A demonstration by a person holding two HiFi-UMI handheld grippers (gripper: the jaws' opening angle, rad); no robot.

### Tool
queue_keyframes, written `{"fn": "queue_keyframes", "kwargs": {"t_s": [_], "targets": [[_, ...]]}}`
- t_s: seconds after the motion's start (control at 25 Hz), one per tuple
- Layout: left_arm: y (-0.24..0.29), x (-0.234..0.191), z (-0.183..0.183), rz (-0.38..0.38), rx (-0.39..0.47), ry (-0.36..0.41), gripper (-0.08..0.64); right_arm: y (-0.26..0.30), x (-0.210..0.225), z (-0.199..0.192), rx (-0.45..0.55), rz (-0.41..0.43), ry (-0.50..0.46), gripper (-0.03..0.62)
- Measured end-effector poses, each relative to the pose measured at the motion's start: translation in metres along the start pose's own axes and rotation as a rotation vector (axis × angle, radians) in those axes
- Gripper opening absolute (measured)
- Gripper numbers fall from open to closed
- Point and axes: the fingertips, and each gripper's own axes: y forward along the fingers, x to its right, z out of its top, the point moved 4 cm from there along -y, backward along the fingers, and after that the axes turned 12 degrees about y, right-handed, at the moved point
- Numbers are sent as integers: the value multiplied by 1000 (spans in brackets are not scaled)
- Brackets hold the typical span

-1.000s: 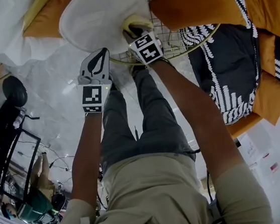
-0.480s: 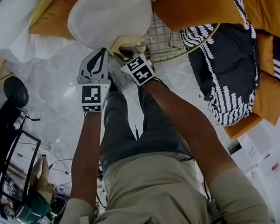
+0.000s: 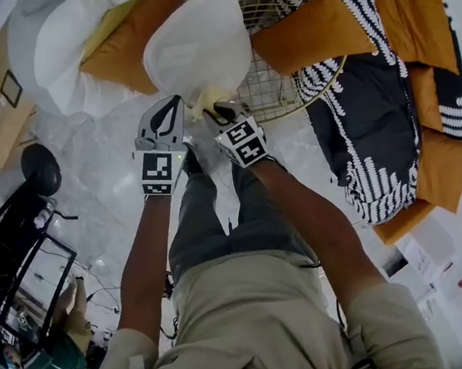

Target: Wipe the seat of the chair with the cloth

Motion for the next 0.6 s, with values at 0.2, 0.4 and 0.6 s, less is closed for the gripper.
{"fn": "queue_keyframes", "kwargs": {"t_s": [0.2,0.4,0.6], "targets": [[-35,-12,44,6,57,41,15,-52,-26,49,112,-16,-45,61],[-72,-20,84,-6,102,72,15,-112,-50,103,258,-46,-73,61],[-114,-30,126,-29,149,95,15,-178,-86,148,397,-65,-95,61]]}}
